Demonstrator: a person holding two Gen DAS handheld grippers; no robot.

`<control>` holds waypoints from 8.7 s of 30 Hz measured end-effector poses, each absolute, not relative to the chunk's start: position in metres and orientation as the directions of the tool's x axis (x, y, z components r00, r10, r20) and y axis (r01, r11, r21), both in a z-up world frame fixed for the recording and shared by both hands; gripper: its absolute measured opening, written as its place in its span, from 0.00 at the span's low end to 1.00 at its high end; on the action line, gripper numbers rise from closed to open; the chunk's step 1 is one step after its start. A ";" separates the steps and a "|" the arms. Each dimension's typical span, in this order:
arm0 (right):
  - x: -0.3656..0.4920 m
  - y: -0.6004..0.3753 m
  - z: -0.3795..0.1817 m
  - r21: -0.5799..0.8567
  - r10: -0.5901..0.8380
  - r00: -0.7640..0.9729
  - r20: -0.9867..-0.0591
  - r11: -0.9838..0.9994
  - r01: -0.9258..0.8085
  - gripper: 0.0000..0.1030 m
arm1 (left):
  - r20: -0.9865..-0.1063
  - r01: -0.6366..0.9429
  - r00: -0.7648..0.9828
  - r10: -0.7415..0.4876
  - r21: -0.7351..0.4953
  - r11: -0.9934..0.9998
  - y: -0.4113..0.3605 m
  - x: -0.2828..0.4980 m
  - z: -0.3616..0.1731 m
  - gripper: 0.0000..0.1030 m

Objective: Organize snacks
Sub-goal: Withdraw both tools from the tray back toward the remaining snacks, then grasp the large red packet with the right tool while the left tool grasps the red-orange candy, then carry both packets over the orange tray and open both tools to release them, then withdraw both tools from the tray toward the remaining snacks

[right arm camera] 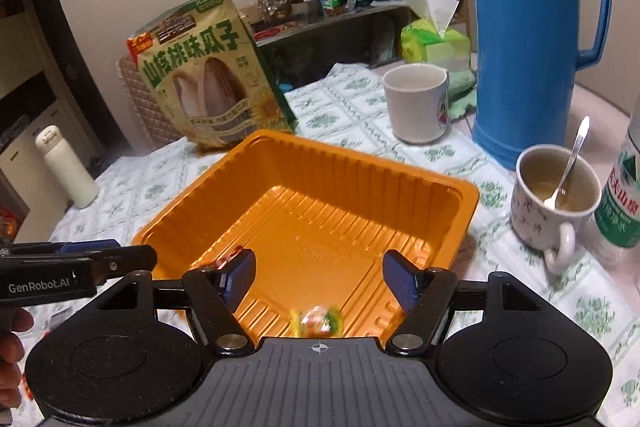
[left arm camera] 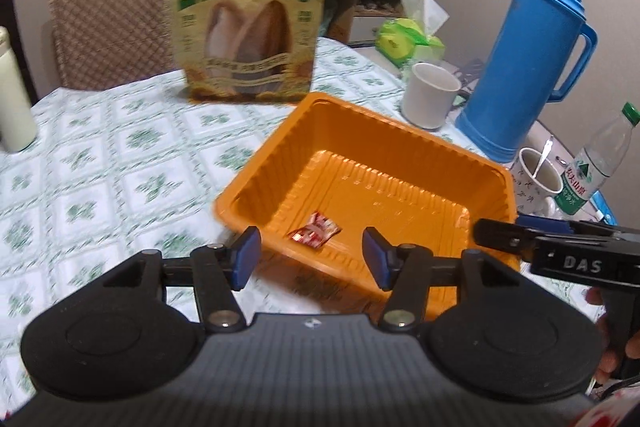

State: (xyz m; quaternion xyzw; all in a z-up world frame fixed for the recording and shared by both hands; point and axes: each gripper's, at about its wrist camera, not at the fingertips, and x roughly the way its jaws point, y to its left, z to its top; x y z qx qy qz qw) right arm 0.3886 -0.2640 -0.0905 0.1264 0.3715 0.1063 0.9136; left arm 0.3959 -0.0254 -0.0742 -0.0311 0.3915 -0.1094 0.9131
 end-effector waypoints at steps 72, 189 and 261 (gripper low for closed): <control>0.273 -0.036 -0.135 0.347 0.415 0.423 -0.806 0.909 -0.230 0.69 | -0.786 -0.252 0.616 0.051 -0.136 0.958 0.198 0.156 -0.106 0.58; 0.413 -0.283 -0.090 0.275 0.293 0.645 -0.705 0.952 -0.132 0.26 | -0.719 0.355 0.646 -0.256 -0.014 0.935 -0.104 0.446 -0.082 0.18; 0.304 -0.243 -0.058 0.362 0.434 0.631 -0.643 0.898 -0.249 0.63 | -0.703 0.021 0.700 -0.127 -0.158 0.987 0.044 0.274 -0.043 0.41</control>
